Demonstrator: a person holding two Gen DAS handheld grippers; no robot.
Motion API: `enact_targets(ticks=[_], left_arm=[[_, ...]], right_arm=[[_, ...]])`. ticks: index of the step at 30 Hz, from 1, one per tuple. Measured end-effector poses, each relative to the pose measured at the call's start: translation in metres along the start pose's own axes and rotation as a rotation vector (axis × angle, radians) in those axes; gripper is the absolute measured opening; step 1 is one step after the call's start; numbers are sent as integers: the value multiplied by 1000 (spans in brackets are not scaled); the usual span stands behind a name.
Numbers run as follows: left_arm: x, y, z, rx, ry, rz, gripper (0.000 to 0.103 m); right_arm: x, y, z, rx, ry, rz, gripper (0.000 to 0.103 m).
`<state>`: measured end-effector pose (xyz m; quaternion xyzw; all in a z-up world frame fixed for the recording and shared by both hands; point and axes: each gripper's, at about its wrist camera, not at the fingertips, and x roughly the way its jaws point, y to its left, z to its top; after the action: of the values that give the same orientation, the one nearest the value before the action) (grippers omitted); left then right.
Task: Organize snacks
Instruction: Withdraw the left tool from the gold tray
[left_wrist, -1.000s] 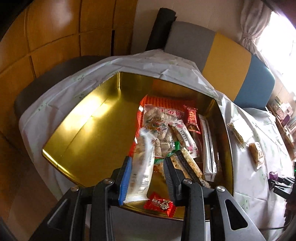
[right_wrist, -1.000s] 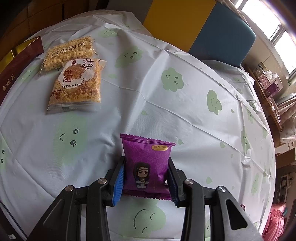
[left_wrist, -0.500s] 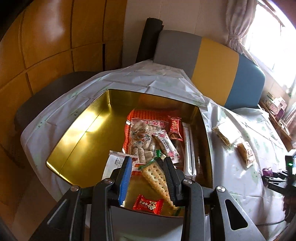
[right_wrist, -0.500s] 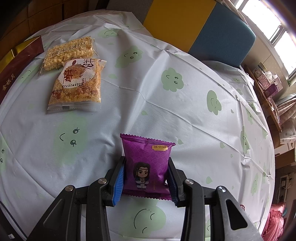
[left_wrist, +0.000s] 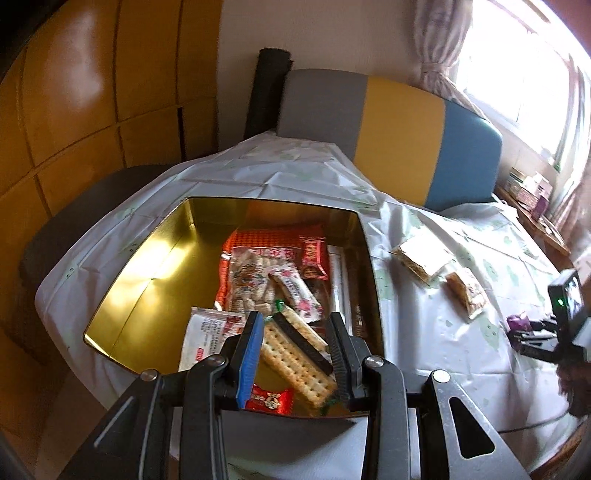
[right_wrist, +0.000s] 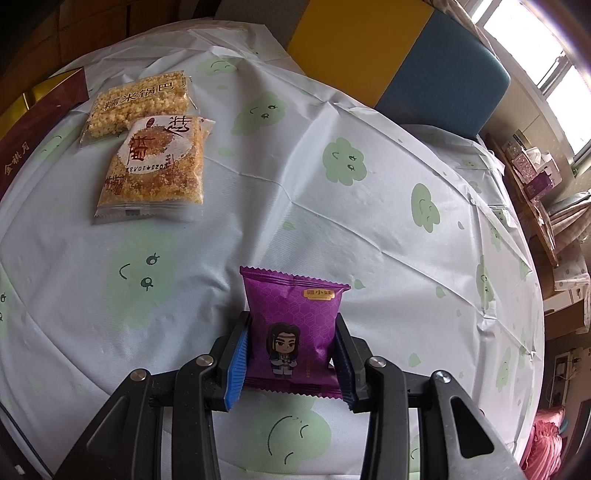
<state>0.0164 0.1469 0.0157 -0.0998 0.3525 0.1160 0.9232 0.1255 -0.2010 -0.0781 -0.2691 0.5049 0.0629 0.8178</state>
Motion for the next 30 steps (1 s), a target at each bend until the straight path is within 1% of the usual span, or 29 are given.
enact_targets(ticks=[6, 10, 13, 18, 21, 26, 30], left_arm=[[-6, -14, -6, 45, -8, -57, 36], [-11, -28, -10, 90, -18, -113, 36], [-11, -36, -12, 114, -19, -130, 36], [-5, -45, -19, 128, -1, -156, 36], [-3, -52, -24, 142, 11, -186, 36], [-4, -71, -37, 216, 22, -254, 36], [2, -85, -48, 264, 68, -312, 36]], right_arm=[[0, -2, -1, 19, 3, 8, 40], [2, -6, 0, 38, 9, 19, 40], [3, -8, 1, 48, 12, 21, 40], [5, -5, 3, 48, 14, -7, 40], [3, -1, 3, 63, 16, -30, 40], [0, 6, 4, 89, 23, -54, 40], [0, 8, 4, 105, 24, -62, 40]])
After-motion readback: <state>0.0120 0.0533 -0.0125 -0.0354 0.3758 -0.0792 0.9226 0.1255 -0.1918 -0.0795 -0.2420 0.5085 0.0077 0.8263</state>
